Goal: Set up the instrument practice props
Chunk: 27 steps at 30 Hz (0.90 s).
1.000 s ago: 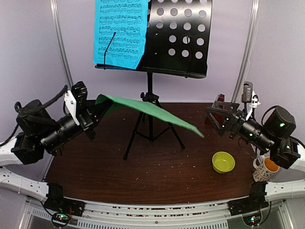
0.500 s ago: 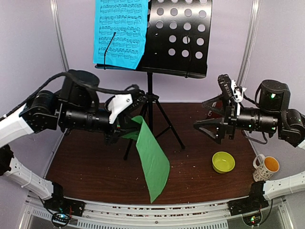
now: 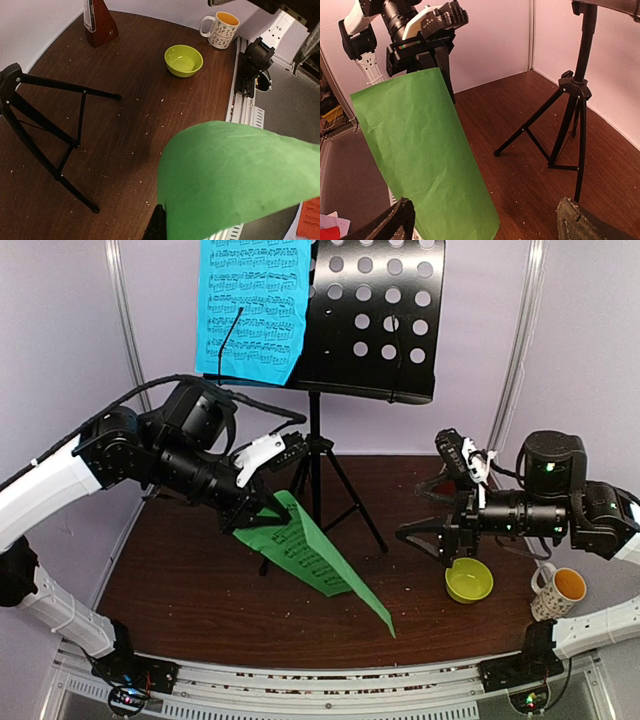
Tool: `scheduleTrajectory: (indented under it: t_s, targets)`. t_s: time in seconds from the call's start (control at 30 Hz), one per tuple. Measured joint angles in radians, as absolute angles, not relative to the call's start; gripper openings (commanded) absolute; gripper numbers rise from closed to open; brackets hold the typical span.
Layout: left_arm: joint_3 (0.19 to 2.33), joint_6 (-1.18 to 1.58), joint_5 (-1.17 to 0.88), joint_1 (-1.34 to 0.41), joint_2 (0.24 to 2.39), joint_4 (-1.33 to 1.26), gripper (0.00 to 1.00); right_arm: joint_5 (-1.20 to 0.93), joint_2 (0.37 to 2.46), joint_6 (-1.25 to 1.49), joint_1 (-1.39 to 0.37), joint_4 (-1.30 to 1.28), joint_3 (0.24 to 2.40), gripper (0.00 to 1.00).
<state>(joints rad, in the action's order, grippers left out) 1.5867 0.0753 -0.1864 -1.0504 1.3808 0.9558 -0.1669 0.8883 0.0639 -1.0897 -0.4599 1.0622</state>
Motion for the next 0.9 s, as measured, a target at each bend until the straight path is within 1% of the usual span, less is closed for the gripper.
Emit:
scheduleTrajectory:
  t_s: [0.23,0.4,0.47,0.6,0.73,0.9]
  targets:
    - [1.603,0.11,-0.27,-1.011,1.434,0.966,0.0,-0.101,0.963,0.051,-1.223,-0.429,1.063,1.0]
    - [1.611,0.119,-0.31,-1.003,1.452,0.974,0.0,-0.037,1.011,0.029,-1.281,-0.43,1.082,0.99]
    - [1.618,0.119,-0.33,-1.003,1.453,0.974,0.0,-0.011,1.033,0.023,-1.283,-0.43,1.098,0.94]
    - [1.624,0.115,-0.374,-1.003,1.453,0.974,0.0,0.049,1.058,0.01,-1.285,-0.429,1.123,0.75]
    - [1.625,0.101,-0.416,-1.003,1.452,0.974,0.0,0.081,1.065,-0.001,-1.285,-0.426,1.142,0.64]
    - [1.625,0.064,-0.46,-1.009,1.452,0.974,0.0,0.091,1.089,-0.029,-1.285,-0.424,1.182,0.55]
